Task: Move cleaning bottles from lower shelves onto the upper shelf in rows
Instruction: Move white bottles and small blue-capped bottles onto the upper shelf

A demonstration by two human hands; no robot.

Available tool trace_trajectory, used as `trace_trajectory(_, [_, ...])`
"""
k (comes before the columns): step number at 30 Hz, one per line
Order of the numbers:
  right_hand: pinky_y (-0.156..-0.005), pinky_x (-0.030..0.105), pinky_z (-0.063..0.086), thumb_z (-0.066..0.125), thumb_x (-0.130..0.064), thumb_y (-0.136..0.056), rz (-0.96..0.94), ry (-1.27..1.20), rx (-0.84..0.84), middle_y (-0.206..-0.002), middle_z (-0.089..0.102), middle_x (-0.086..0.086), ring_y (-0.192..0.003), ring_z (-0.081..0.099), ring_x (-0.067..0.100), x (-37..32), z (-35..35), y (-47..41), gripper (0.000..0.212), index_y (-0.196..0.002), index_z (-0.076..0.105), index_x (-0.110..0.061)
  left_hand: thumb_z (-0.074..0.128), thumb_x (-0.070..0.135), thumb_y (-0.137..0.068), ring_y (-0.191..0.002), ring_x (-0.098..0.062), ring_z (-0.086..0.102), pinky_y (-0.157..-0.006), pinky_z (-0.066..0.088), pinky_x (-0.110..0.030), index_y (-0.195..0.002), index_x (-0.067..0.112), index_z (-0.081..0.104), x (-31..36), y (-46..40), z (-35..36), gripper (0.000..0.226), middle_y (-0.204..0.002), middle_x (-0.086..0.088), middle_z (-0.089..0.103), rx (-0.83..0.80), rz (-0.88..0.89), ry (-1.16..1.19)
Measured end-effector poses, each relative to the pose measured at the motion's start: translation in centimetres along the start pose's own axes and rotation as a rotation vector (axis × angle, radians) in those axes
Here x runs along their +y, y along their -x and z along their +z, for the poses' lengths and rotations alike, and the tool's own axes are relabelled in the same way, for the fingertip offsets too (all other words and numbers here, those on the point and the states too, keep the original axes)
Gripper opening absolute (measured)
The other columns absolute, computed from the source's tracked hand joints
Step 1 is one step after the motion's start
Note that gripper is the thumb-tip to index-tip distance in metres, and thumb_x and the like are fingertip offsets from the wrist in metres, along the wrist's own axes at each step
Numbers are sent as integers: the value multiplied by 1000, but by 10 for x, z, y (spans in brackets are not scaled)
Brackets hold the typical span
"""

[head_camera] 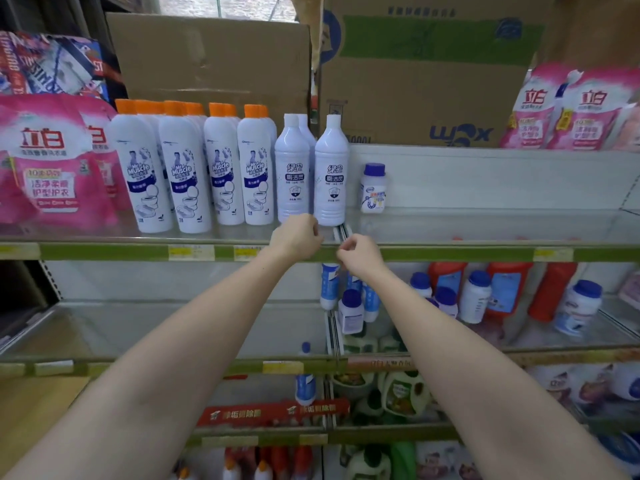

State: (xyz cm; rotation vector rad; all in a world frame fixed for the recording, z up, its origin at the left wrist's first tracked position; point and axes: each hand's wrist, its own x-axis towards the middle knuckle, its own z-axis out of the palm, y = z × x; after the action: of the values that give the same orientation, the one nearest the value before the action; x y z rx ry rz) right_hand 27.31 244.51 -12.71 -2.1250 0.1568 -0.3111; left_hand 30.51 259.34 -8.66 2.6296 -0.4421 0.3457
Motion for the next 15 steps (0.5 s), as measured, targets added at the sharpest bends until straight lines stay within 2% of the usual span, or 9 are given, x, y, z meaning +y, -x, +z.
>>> trace_trajectory(2, [-56,30,49,59,-5,-85,63,15,-8,-85,72,11,-68,65,21,19,6,9,12,-79,59,-16,56,20,-89,-76,-30,61,-68,50,-35,-74,15,56,-7,16,13,17,-73,-3,60,-68,0,-18])
trace_trajectory(5, [-60,35,50,56,-6,-85,141,51,-37,-83,70,13,-70,64,28,50,15,22,12,-76,57,-14,56,21,-90,-81,-31,63,-69,51,-35,-77,10,60,-22,34,41,17,-80,-6,64,-152,-30,-13])
trace_trajectory(9, [-75,32,49,59,-11,-92,162,177,-64,-90,64,3,-87,61,22,79,20,46,5,-91,64,-13,58,21,-93,-85,-30,63,-70,50,-34,-90,8,65,-37,48,74,15,-91,-10,66,-230,-76,7])
trace_trajectory(11, [-77,31,45,62,-13,-94,173,195,-81,-93,61,0,-90,59,19,92,24,50,2,-94,61,-15,58,21,-93,-86,-30,63,-72,53,-36,-89,9,64,-40,51,86,13,-93,-10,67,-252,-80,22])
trace_trajectory(15, [-78,31,48,63,-16,-95,176,207,-84,-95,62,1,-91,61,19,107,28,51,4,-94,60,-17,57,19,-93,-83,-28,63,-77,57,-40,-85,13,62,-40,50,108,11,-89,-9,67,-307,-74,59])
